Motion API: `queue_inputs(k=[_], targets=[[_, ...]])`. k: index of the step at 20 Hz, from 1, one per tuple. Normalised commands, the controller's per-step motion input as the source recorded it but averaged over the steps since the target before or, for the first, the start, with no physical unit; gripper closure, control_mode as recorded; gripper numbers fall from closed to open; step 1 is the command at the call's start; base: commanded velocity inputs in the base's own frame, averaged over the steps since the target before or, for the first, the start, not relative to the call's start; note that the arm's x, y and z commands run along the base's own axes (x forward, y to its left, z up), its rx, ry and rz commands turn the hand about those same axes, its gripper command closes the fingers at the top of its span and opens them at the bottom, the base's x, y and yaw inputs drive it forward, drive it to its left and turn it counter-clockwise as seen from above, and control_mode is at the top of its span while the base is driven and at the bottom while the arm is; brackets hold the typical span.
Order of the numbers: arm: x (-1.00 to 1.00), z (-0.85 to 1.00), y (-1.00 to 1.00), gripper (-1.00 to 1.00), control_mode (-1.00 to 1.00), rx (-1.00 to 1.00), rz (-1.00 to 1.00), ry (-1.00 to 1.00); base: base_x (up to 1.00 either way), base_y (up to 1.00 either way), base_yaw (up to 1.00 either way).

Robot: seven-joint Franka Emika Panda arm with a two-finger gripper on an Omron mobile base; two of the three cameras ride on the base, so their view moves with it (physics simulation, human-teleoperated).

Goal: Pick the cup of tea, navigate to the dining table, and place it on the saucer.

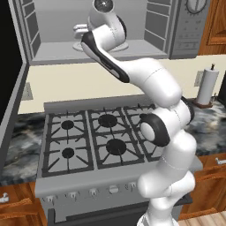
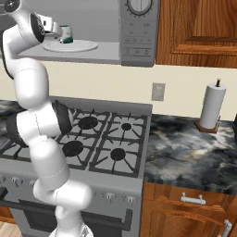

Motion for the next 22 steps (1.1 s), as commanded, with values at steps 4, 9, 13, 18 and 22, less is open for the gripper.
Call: queue_inputs(k=[4,9,13,18,22], targets=[[0.28,-0.02,0.0,-1.0,-1.0,-0.08,0.0,0.0,0.0,0.0,0.0],[0.31,0.0,0.0,-1.0,-1.0,-0.09,0.0,0.0,0.0,0.0,0.0],[0.34,0.0,0.0,-1.0,-1.0,-0.03,0.0,0.0,0.0,0.0,0.0],[0.43,-0.01,0.0,-1.0,-1.0,0.0,-0.01,0.0,0.0,0.0,0.0],[0.49,0.0,0.01,-1.0,-1.0,0.0,-0.06,0.0,0.0,0.0,0.0]])
